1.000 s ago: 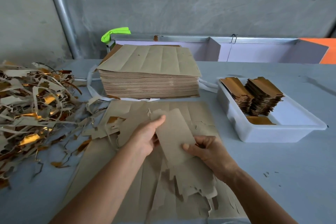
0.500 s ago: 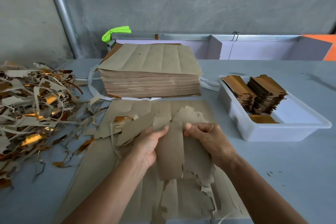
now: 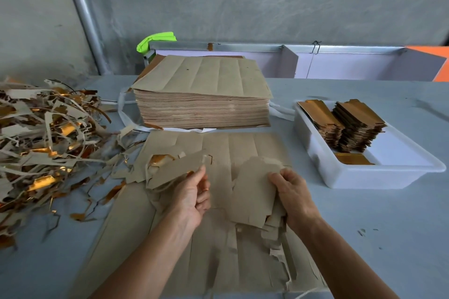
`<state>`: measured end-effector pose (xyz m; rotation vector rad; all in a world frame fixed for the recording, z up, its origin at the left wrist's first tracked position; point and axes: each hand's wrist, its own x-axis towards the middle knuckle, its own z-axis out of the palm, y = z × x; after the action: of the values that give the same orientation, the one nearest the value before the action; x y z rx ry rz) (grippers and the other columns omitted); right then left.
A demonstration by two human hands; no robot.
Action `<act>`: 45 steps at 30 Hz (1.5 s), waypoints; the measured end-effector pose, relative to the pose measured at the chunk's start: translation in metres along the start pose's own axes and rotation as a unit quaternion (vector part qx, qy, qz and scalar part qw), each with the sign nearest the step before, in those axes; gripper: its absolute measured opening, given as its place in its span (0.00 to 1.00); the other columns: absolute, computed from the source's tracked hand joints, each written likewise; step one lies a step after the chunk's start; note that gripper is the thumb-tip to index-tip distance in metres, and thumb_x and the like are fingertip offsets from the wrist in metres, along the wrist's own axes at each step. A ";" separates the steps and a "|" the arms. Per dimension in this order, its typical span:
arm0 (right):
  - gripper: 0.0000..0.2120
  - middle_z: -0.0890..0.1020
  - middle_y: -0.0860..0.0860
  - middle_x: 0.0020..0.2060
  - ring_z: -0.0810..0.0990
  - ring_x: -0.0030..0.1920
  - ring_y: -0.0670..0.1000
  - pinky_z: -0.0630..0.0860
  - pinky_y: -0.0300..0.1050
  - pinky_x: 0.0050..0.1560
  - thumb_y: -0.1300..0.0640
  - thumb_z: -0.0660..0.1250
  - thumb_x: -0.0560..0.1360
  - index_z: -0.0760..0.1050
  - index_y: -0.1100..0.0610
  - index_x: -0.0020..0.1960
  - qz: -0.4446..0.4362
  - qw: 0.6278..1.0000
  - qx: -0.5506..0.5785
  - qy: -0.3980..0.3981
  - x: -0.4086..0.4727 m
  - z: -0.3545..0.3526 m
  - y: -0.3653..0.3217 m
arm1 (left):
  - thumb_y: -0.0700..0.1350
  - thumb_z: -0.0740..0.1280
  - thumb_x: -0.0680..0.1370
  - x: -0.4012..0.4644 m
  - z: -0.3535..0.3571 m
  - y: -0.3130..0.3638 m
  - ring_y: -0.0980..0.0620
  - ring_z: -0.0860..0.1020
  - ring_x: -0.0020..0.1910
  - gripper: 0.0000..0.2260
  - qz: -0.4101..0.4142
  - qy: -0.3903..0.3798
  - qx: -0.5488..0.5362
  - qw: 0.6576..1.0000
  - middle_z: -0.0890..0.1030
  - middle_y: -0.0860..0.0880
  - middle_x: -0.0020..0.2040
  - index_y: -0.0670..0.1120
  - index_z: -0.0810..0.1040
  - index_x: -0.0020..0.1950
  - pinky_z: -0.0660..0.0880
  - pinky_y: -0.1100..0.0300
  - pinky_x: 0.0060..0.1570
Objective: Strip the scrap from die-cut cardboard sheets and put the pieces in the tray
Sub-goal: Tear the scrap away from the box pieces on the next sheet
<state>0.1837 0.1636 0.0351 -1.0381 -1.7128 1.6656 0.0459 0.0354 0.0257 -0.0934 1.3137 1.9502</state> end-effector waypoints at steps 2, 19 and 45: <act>0.09 0.80 0.59 0.40 0.80 0.42 0.61 0.78 0.67 0.45 0.54 0.64 0.74 0.74 0.59 0.42 -0.011 1.000 -0.011 0.003 0.000 -0.002 0.002 | 0.61 0.67 0.72 0.003 -0.002 0.003 0.56 0.62 0.16 0.20 -0.037 0.018 -0.026 0.999 0.76 0.47 0.30 0.44 0.72 0.36 0.55 0.71 0.16; 0.14 0.72 0.49 0.52 0.71 0.54 0.53 0.74 0.51 0.57 0.65 0.55 0.80 0.78 0.55 0.53 0.003 0.976 0.110 0.186 0.023 -0.043 -0.001 | 0.36 0.56 0.75 0.016 -0.030 0.015 0.55 0.71 0.21 0.07 0.011 0.030 -0.017 0.999 0.81 0.43 0.37 0.42 0.72 0.42 0.57 0.70 0.18; 0.18 0.76 0.48 0.45 0.76 0.43 0.47 0.75 0.39 0.36 0.71 0.70 0.69 0.79 0.53 0.52 0.023 0.972 0.199 0.125 0.022 -0.012 -0.013 | 0.41 0.68 0.77 -0.001 -0.018 0.005 0.64 0.70 0.25 0.03 0.088 -0.091 0.407 0.904 0.73 0.59 0.25 0.46 0.74 0.45 0.66 0.70 0.28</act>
<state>0.1792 0.1892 0.0463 -1.0440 -1.1429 1.7287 0.0379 0.0193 0.0219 0.6206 1.9402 1.3502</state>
